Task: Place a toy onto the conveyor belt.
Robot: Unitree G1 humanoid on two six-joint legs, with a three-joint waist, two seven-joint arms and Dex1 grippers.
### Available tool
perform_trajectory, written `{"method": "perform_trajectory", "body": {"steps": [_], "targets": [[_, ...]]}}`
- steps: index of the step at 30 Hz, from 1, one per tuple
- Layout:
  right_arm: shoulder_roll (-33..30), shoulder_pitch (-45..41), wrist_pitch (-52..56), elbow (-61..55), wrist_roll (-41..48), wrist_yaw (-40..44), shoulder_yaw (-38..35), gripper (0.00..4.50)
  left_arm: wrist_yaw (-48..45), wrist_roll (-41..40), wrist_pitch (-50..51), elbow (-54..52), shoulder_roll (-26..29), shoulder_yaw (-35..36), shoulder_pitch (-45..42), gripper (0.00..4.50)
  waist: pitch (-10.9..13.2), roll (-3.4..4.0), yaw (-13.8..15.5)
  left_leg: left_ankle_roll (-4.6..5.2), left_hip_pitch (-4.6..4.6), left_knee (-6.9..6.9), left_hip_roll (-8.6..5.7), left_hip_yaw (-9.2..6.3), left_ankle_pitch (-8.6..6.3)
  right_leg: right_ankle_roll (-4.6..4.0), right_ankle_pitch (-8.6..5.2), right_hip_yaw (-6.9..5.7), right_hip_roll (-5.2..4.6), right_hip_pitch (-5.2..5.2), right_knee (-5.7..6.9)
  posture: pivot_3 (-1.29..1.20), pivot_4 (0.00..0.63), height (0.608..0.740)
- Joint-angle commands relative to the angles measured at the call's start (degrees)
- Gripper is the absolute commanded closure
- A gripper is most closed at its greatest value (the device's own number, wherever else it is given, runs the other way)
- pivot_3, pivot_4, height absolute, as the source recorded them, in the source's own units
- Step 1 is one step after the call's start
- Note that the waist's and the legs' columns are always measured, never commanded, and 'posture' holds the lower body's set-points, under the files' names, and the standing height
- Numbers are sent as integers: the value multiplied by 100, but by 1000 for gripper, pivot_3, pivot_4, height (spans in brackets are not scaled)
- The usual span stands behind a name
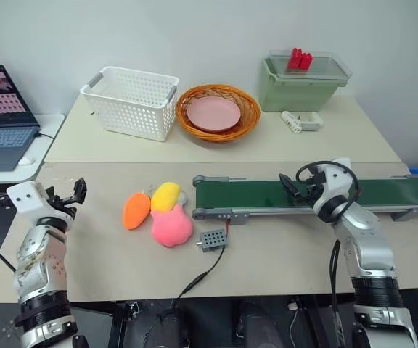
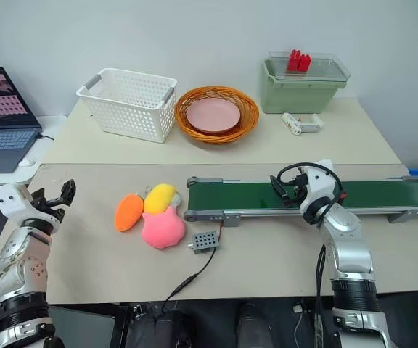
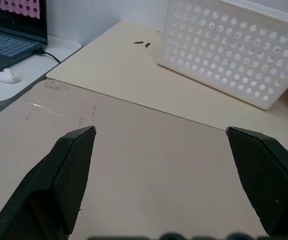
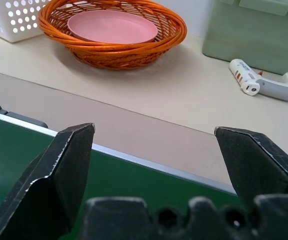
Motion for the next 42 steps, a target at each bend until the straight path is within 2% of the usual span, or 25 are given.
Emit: {"method": "perform_trajectory", "body": {"steps": [1, 6, 10, 14, 17, 25, 32, 35, 40, 42], "targets": [[-62, -66, -156, -110, -23, 27, -44, 0, -36, -33, -77, -237, 77, -68, -89, 39, 0, 0, 0, 0, 0, 0, 0, 0, 0, 0, 0, 0, 0, 0, 0, 0, 150, 740], [-374, -55, -138, -22, -197, 380, 192, 0, -51, -98, -33, -213, 20, -200, -101, 39, 0, 0, 3, 0, 0, 0, 0, 0, 0, 0, 0, 0, 0, 0, -1, 0, 150, 740], [-694, -191, -29, -529, 255, 1478, 493, 0, -42, -119, -15, -200, 11, -261, -93, 39, 0, 0, 1, 2, -1, -1, 0, -1, -1, 0, 0, 0, 0, -2, -3, 0, 150, 740], [-1523, 248, 440, -1856, 1236, 3625, 1274, 0, -55, -150, -3, -207, -16, -318, -108, 39, 1, 1, 5, 4, 0, -3, 4, -3, -2, 0, 0, -2, 2, -2, -2, 0, 150, 740], [-1859, 271, 724, -2322, 1710, 4332, 1538, 0, -79, -134, -10, -218, -26, -397, -110, 39, 0, -1, 29, 11, -1, -2, 3, -11, -6, 1, 0, -10, 0, 3, -7, 0, 150, 740], [-1745, 24, 771, -2206, 1591, 4433, 1846, 0, -101, -15, -58, -500, 14, -557, 109, 39, 0, -2, 101, 33, 1, 9, -8, -5, -21, 2, 1, -10, -27, 8, -8, 0, 150, 740], [-1680, 19, 713, -2121, 1515, 4428, 1912, 0, -483, 335, -67, -1011, 361, -942, 604, 39, 0, -2, 141, 24, -9, 7, -6, -3, -17, -1, 3, -17, -25, -5, -5, 0, 150, 740], [-1664, 30, 718, -2118, 1489, 4425, 1917, 0, -856, 970, -410, -1434, 795, -1387, 1181, 39, 0, -1, 139, 23, -8, 7, -6, -3, -18, -2, 2, -16, -26, -7, -6, 0, 150, 740], [-1665, 168, 820, -2136, 1551, 4277, 1729, 0, -1181, 1638, -997, -2415, 1269, -1446, 2489, 39, 0, -1, 117, 18, -12, 3, -2, -1, -29, -11, -5, -9, -28, -21, -7, 0, 150, 740], [-1666, 221, 809, -2132, 1539, 4237, 1706, 0, -1138, 1934, -1235, -2666, 1291, -1501, 2854, 39, 2, 4, 135, 1, -8, -2, 2, -3, -37, -20, -10, -13, -28, -20, -6, 0, 150, 740]]}}
